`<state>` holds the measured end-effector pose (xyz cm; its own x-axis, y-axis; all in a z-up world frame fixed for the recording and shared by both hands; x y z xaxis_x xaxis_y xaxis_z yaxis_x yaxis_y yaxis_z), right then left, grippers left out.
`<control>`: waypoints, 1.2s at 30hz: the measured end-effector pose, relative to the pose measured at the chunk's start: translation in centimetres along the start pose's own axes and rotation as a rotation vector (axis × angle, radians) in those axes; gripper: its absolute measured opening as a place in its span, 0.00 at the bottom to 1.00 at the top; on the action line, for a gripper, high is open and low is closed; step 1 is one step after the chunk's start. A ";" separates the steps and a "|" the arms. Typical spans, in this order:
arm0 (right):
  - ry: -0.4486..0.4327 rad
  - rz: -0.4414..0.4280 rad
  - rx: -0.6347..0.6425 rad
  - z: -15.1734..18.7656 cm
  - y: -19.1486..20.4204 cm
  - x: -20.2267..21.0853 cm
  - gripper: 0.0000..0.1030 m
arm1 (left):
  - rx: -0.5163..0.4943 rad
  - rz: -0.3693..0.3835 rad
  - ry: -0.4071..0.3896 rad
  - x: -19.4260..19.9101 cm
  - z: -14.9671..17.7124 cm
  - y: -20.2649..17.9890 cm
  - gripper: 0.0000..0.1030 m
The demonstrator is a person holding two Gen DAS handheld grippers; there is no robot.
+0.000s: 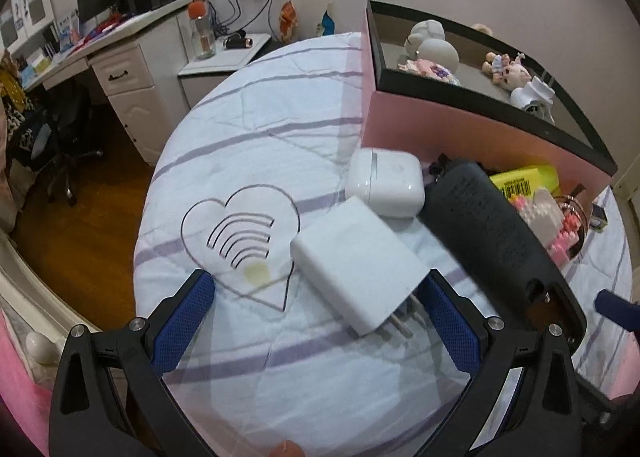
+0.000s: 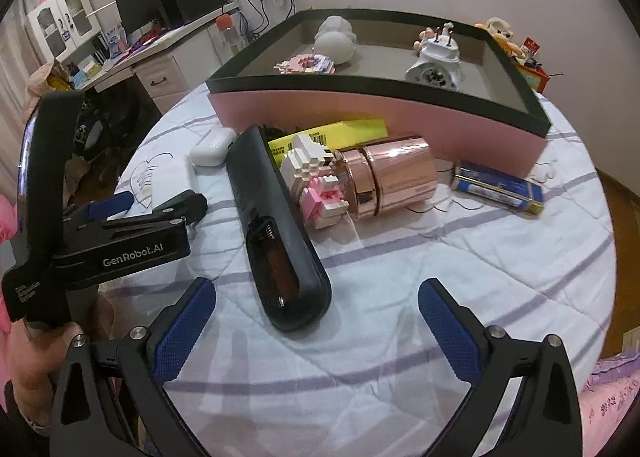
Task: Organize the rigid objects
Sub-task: 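Grasp the white charger with the left tool while the right tool grasps the black remote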
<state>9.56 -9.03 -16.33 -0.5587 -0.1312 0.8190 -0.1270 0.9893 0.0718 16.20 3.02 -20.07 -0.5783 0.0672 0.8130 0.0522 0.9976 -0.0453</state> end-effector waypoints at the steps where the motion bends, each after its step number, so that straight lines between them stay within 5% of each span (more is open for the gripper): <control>1: 0.003 0.000 0.000 -0.1 0.1 -0.2 0.98 | 0.005 0.008 -0.003 0.0 -0.1 0.0 1.00; 7: 0.002 -0.016 0.000 -0.3 0.5 -0.9 0.97 | 0.013 0.035 -0.029 -0.6 -0.8 0.1 1.00; 13: 0.008 -0.021 0.006 -0.3 0.8 -1.8 0.80 | -0.052 0.039 -0.057 -0.5 -0.7 -0.1 0.92; 16: 0.002 -0.012 0.032 -0.4 1.2 -1.9 0.69 | -0.046 0.044 -0.070 0.0 -0.6 0.7 0.78; 18: 0.000 -0.011 0.050 -0.4 1.6 -1.8 0.59 | -0.030 0.051 -0.078 0.4 -0.6 1.3 0.59; 21: 0.000 -0.036 0.068 -0.4 2.6 -1.6 0.43 | 0.008 0.094 -0.078 0.7 -0.6 2.4 0.50; 28: 0.007 -0.077 0.078 -0.1 3.9 -1.6 0.17 | 0.014 0.110 -0.081 1.0 -0.4 2.8 0.46; 36: 0.014 -0.080 0.077 -0.8 3.9 -2.2 0.17 | 0.018 0.080 -0.085 0.4 -1.4 2.9 0.56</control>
Point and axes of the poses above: each gripper's, at about its wrist camera, not at the fingertips, and x roughly against the way its jaws point, y to its left, z to its underside, the point moved 10 cm from there along -x, roughly the way its jaws point, and after that the axes turned 1 degree about -y, right-handed, at the moved point
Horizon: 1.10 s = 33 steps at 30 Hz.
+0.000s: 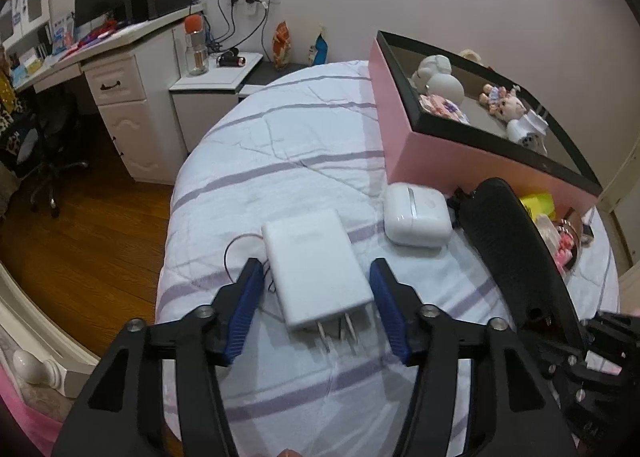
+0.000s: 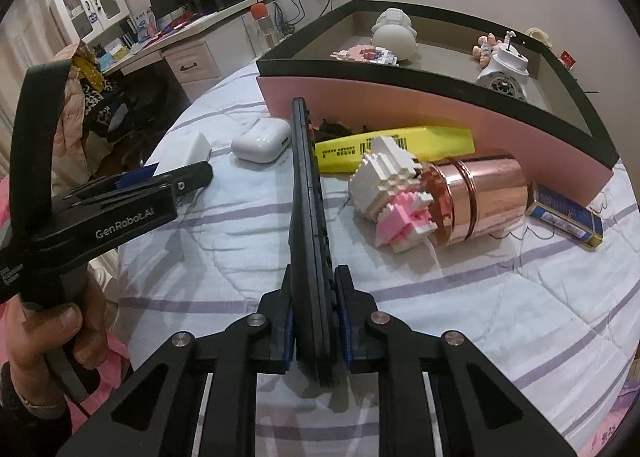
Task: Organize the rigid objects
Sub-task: 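Grasp the white charger with the left tool while the right tool grasps the black remote, then lift the white charger toward the box with the left tool while the right tool carries the remote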
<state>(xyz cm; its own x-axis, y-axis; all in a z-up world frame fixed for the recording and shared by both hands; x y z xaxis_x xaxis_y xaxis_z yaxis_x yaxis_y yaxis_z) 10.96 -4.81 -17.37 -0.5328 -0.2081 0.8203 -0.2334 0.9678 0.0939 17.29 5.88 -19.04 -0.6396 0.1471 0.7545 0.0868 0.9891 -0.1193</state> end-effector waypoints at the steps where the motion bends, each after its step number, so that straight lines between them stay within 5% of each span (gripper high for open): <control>1: 0.000 -0.002 0.001 -0.1 0.1 -0.1 0.17 | 0.003 0.003 -0.004 -0.1 -0.2 0.0 0.55; 5: 0.001 -0.018 -0.005 -0.1 0.4 -0.1 0.16 | 0.013 -0.002 -0.011 -0.4 -0.4 0.3 0.40; 21: -0.066 -0.170 -0.130 0.4 -0.7 4.0 0.15 | -0.003 0.052 -0.041 3.8 0.0 -1.1 0.39; 33: -0.172 -0.172 -0.145 -2.1 -1.9 8.6 0.15 | -0.044 0.108 -0.092 6.4 -2.8 -4.0 0.39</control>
Point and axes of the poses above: each gripper's, at about its wrist camera, not at the fingertips, and x roughly against the way its jaws point, y to its left, z to its underside, the point moved 10 cm from there along -x, roughly the way its jaws point, and after that the axes turned 1 degree about -y, right-handed, at the moved point
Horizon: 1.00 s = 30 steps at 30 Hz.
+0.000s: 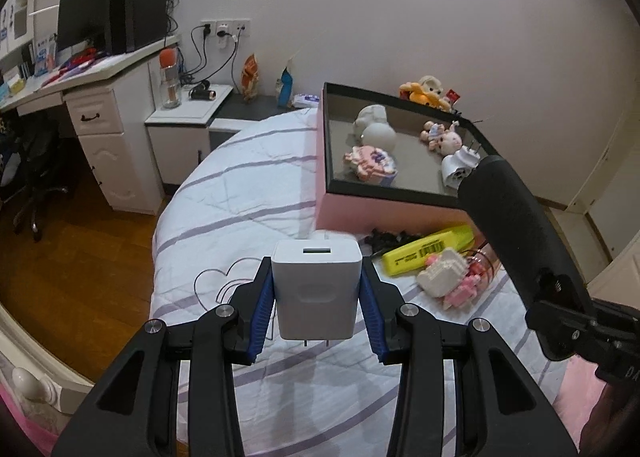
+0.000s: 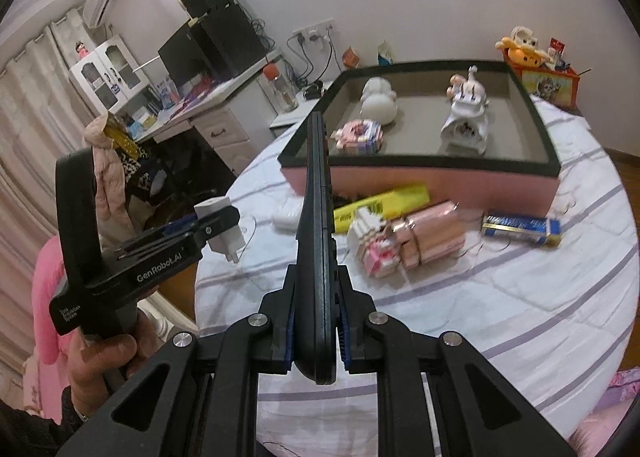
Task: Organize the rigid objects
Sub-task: 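Lift the white charger toward the box with the left tool while the right tool carries the remote, then lower the charger into the pink box with the left tool while the right tool releases the remote there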
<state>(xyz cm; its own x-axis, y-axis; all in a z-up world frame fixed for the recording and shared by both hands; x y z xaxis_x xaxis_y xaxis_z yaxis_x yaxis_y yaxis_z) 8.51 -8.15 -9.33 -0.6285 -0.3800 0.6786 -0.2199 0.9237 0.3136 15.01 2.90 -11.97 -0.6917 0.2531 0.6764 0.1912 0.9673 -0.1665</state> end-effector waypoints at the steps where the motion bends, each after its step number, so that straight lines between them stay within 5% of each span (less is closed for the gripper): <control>1: -0.007 0.002 -0.002 -0.3 -0.1 0.2 0.15 | -0.006 0.001 -0.007 0.3 -0.4 -0.2 0.39; 11: -0.091 0.066 0.004 -6.2 -2.3 2.0 0.15 | -0.071 0.045 -0.068 0.8 -6.3 -4.0 0.39; 20: -0.086 0.112 -0.068 -13.3 -5.7 -1.5 0.15 | -0.090 0.100 -0.021 -5.2 -12.6 -7.7 0.39; 30: 0.031 0.148 -0.220 -11.8 -9.8 -10.0 0.16 | -0.101 0.083 0.116 -14.0 -11.7 -8.2 0.39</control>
Point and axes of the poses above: each gripper's, at about its wrist camera, not at the fingertips, and x roughly against the way its jaws point, y to its left, z to its underside, the point moved 10 cm from there along -x, roughly the way its jaws point, and after that the axes turned 1 degree about -y, right-handed, at the moved point
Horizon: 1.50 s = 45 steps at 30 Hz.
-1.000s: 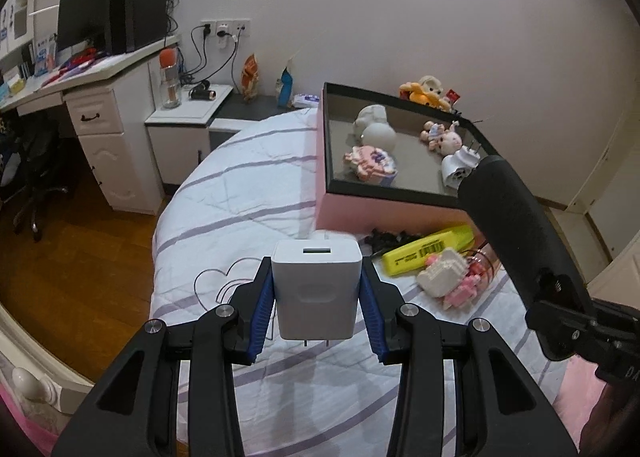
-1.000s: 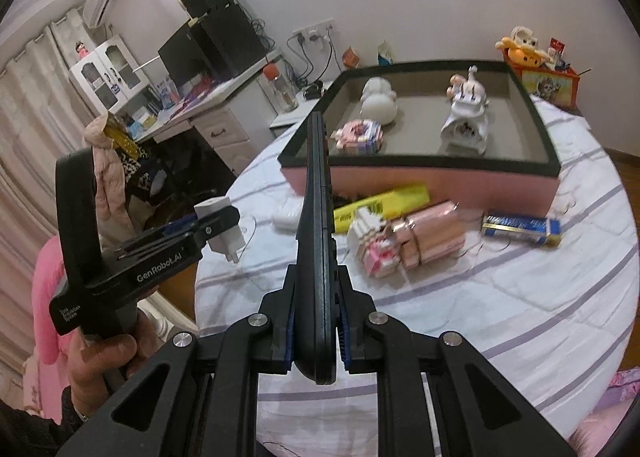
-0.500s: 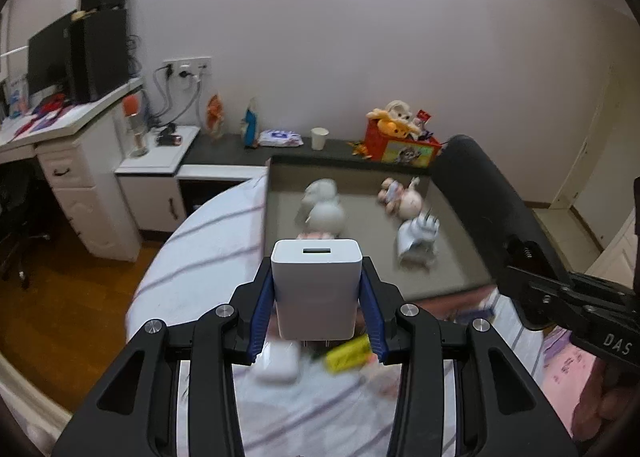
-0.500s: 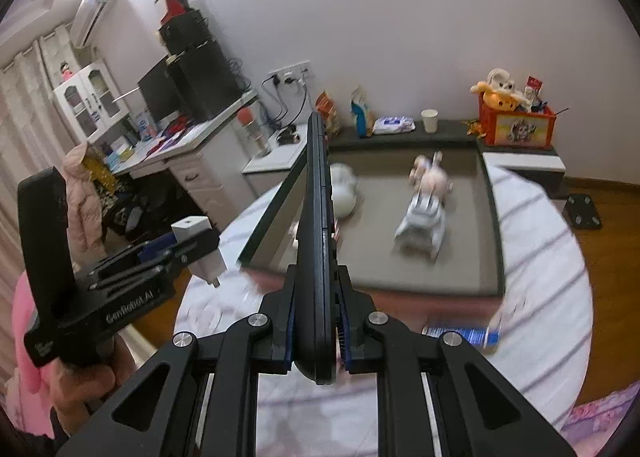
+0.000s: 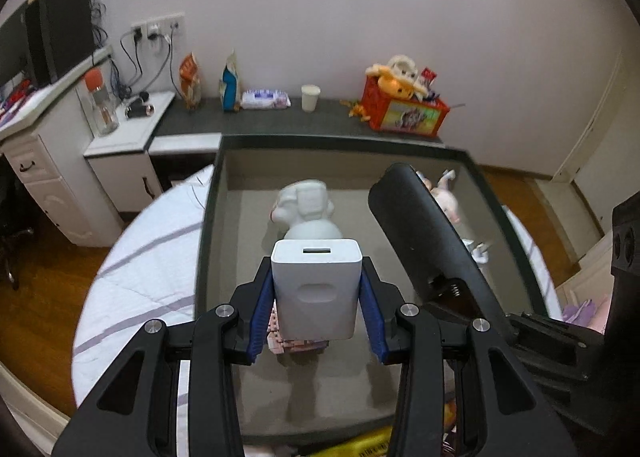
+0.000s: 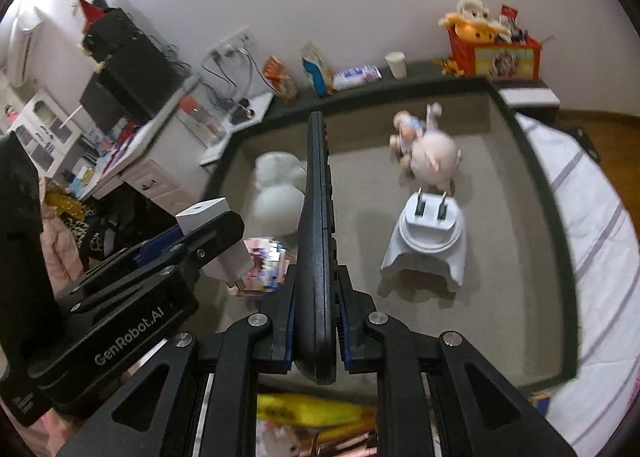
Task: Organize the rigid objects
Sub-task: 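Lower the charger into the pink box with the left tool while the right tool releases the remote there, then withdraw both open tools from the box back over the quilt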
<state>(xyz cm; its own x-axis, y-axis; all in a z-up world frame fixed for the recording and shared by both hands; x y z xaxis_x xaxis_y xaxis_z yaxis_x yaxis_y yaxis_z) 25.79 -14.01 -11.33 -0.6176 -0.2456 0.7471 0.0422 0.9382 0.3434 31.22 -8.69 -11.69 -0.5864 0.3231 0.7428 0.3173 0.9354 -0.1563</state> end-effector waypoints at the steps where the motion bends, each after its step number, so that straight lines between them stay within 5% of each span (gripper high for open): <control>1: 0.007 0.009 -0.002 0.2 -0.1 -0.5 0.16 | 0.005 0.001 0.009 -0.5 0.2 0.1 0.39; 10: 0.043 0.104 0.047 1.5 -0.6 -3.1 0.16 | -0.008 -0.035 0.029 -2.2 0.7 0.9 0.41; 12: 0.042 0.123 0.060 1.6 -0.8 -3.1 0.18 | -0.011 -0.053 0.030 -2.3 0.7 1.2 0.53; 16: 0.026 0.134 0.069 1.4 -0.7 -2.5 0.63 | -0.010 -0.059 0.009 -1.5 0.5 1.4 0.70; 17: 0.015 0.133 0.073 1.3 -0.7 -2.2 0.69 | -0.011 -0.071 0.005 -1.3 0.5 1.5 0.83; 19: 0.000 0.140 0.080 1.1 -0.7 -1.6 0.77 | -0.010 -0.050 -0.005 -0.8 0.3 1.1 0.92; 22: -0.014 0.137 0.080 1.0 -0.7 -0.8 0.79 | -0.019 -0.070 -0.027 0.4 0.0 1.0 1.00; 33: -0.086 0.139 0.067 0.6 -0.5 4.1 0.85 | 0.004 -0.053 -0.109 7.5 0.4 1.0 1.00; 45: -0.215 0.182 0.129 3.0 0.5 14.2 0.85 | -0.006 -0.054 -0.218 17.4 4.0 -1.2 1.00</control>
<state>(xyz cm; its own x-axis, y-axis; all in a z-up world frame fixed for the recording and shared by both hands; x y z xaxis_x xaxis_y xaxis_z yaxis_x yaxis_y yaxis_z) 14.69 -16.34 -2.27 -0.7616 -0.0265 0.6474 0.0761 0.9886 0.1299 17.66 -3.63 -1.16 -0.7497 0.2963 0.5918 0.2847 0.9516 -0.1158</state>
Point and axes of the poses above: each gripper's, at about its wrist camera, not at the fingertips, and x roughly against the way its jaws point, y to its left, z to its underside, the point moved 10 cm from there along -x, roughly the way its jaws point, and after that the axes turned 1 degree about -y, right-handed, at the moved point
